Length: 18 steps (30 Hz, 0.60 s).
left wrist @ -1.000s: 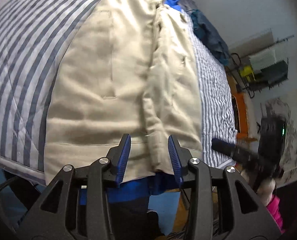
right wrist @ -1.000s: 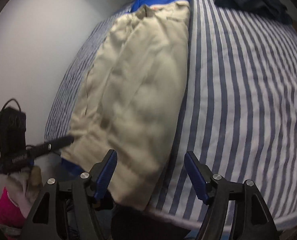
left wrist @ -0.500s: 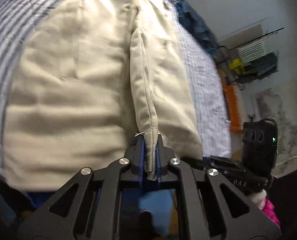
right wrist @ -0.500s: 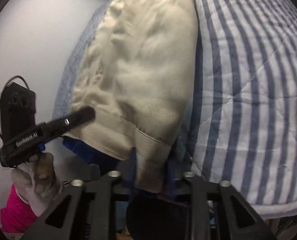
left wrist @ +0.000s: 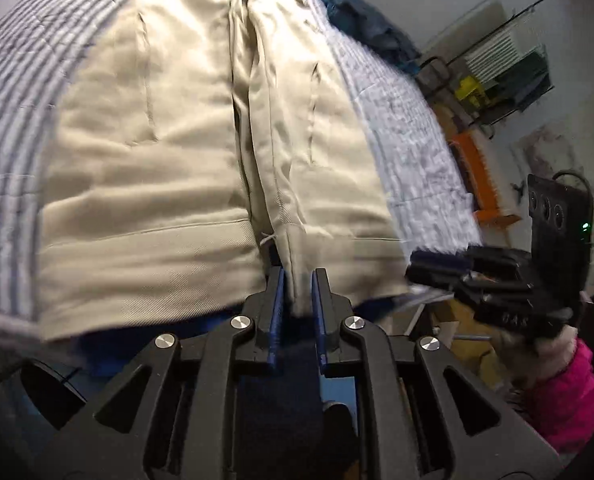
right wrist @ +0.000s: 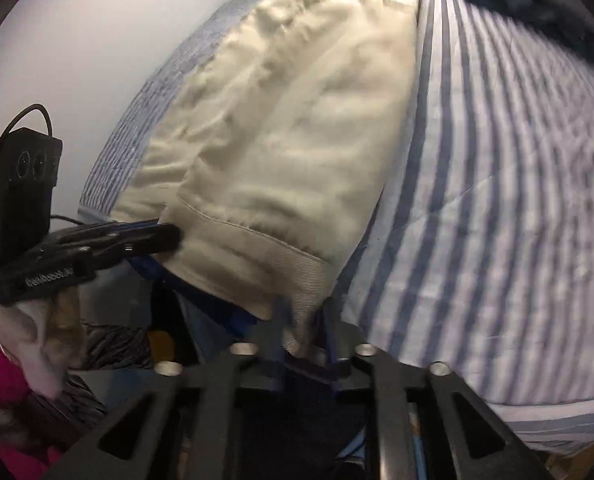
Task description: Fold large clothes
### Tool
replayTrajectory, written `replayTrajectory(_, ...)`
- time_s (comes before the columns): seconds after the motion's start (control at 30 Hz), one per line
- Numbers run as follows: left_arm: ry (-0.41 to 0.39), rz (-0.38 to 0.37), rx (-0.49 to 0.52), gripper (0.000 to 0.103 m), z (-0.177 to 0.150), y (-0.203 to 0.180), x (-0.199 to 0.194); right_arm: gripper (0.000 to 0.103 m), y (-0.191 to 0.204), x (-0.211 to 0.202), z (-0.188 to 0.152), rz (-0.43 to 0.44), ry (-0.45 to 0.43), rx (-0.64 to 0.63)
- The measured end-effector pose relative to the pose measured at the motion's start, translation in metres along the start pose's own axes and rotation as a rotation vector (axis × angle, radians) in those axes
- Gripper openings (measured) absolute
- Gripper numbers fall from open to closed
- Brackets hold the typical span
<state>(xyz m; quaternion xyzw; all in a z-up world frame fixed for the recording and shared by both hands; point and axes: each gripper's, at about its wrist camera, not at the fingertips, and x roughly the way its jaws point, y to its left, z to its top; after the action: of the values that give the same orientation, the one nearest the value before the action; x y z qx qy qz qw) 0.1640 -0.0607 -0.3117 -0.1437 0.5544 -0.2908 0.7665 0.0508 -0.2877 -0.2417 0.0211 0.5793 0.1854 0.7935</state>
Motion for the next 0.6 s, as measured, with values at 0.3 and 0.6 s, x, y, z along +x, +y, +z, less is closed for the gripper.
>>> replayTrajectory(0.3,-0.188,0.173,-0.085,0.011,0.022,0.051,-0.039,0.032,0.050,0.014,0.035,-0.027,-0.195,-0.132)
replayTrajectory(0.6,-0.094,0.193,-0.096,0.011,0.016,0.076,0.002,0.032,0.090,0.090,0.060,0.026,-0.105,-0.212)
